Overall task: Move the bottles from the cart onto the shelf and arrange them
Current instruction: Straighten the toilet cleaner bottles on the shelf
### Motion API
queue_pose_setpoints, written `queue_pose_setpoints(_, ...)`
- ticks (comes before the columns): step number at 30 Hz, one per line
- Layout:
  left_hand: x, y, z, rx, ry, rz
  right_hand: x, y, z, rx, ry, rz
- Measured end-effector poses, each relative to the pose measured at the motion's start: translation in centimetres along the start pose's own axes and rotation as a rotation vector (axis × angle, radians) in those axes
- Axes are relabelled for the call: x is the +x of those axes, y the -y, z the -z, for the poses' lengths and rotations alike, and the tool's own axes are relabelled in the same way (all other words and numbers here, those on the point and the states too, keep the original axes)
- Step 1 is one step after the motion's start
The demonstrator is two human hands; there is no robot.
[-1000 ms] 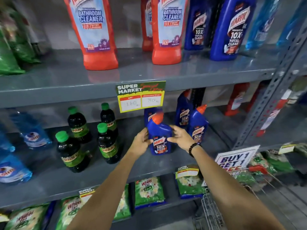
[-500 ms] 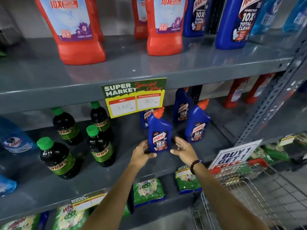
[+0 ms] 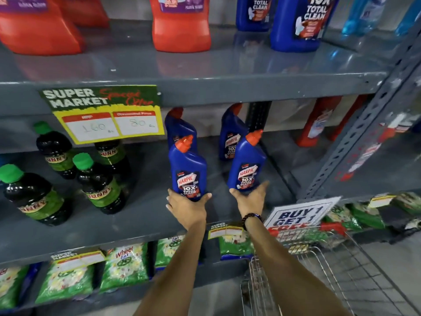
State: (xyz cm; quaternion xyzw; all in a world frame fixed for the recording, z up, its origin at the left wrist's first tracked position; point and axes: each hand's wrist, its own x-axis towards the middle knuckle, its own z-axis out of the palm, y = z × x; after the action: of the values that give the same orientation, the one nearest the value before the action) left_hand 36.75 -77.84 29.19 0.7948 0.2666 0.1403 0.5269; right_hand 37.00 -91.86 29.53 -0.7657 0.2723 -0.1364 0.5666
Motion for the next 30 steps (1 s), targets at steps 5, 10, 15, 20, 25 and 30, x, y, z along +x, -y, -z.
queue_pose_setpoints(5, -0.5, 0.3, -1.4, 0.07, -0.13, 0.015, 1.2, -0.9, -0.8, -0.07, 0.033, 0.067)
queue_pose_setpoints(10, -0.3, -0.1, -2.5, 0.116, -0.21, 0.05, 1.5, -0.9, -1.8, -0.12, -0.055, 0.122)
queue_pose_setpoints(15, -0.1, 0.3, -3.3, 0.22, -0.211, 0.041, 2.2, -1.2, -1.9, -0.175, -0.101, 0.144)
queue_pose_setpoints(20, 0.0, 0.5, -3.5, 0.255, -0.215, 0.022, 2.2, -1.1, -2.1, -0.176, -0.127, 0.148)
queue_pose_setpoints(25, 0.1, 0.6, -3.4, 0.243, -0.205, 0.026, 2.1, -1.0, -2.0, -0.162, -0.13, 0.13)
queue_pose_setpoints(30, 0.2, 0.5, -3.4, 0.228, -0.215, 0.036, 2.0, -1.1, -1.9, -0.153, -0.122, 0.138)
